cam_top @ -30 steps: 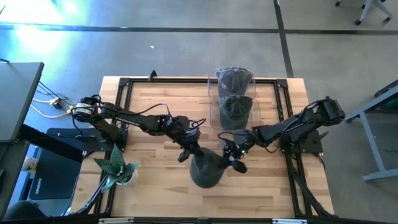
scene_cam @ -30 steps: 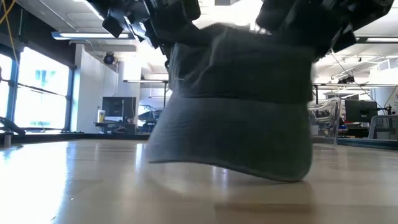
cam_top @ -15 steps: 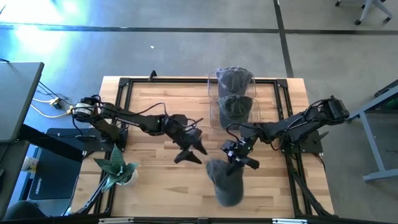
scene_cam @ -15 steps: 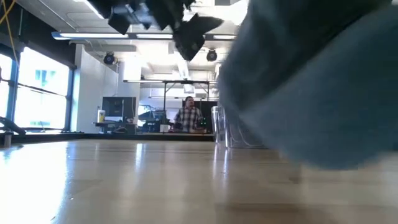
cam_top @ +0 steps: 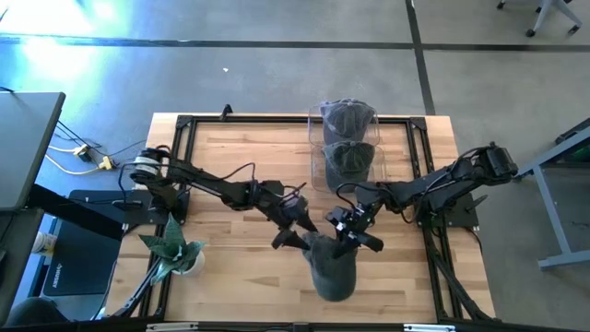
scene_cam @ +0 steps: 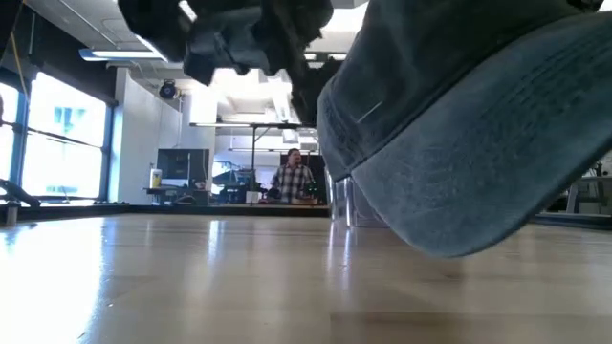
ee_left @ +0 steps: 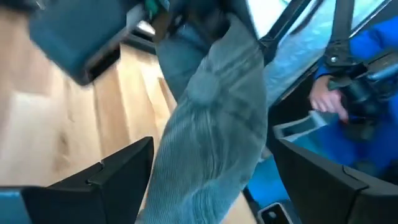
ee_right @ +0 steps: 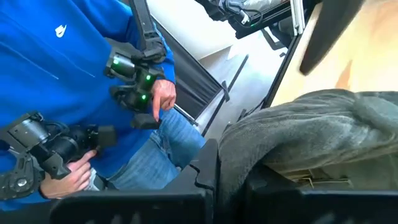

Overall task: Pick & Place hat
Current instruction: Put the black cap into the bottom transparent bin

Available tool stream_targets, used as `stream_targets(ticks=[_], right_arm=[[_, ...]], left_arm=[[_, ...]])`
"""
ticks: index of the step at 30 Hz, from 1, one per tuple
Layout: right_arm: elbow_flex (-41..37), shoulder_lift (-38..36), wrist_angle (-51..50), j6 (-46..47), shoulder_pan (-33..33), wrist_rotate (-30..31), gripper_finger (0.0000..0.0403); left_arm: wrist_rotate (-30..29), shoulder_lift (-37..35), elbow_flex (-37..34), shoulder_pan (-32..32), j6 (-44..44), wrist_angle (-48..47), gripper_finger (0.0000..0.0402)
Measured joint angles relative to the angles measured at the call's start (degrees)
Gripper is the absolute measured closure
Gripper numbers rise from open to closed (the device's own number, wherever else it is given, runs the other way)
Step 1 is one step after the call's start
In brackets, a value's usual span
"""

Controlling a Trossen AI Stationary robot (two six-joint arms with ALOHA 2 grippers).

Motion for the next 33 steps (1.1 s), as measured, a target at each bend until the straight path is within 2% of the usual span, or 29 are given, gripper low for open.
stream_targets(ticks=[3,6,9,16,18,22,26,31,33], right_arm=[[0.0,0.0,0.0,0.32,0.0,0.32,0.0387],[-0.02,0.0,-0.04,0.34,0.0,0.88,0.0388],[-0.04,0.0,0.03,1.27,0.0,0.79,0.0397],[-0.07,0.0,-1.29,5.29,0.4,-3.22,0.0385],[-0.09,0.02,-1.31,6.28,0.76,-4.92,0.0385],[-0.11,0.02,-1.65,6.48,1.66,-8.1,0.0396],[-0.11,0.02,-1.87,6.27,1.66,-9.33,0.0394],[-0.13,0.02,-2.36,7.76,1.84,0.14,0.0368],[-0.13,0.02,-2.61,7.15,2.01,1.99,0.035]], left_arm=[[1.87,3.3,1.35,0.04,-2.12,5.13,0.0078],[6.75,4.03,3.32,0.0,-2.32,4.25,0.0091],[12.06,5.21,6.27,-0.32,-2.06,2.12,0.0119],[29.9,5.01,9.44,-0.79,-4.96,-3.27,0.0245],[33.38,4.89,9.44,-1.28,-7.01,-3.27,0.0282],[35.9,4.61,9.53,-1.95,-7.94,-3.28,0.0347],[37.33,4.61,9.49,-1.76,-7.65,-4.06,0.0391],[35.77,4.61,9.42,-1.51,-6.75,-4.38,0.0395],[34.59,4.61,9.42,-1.49,-6.36,-4.7,0.0397]])
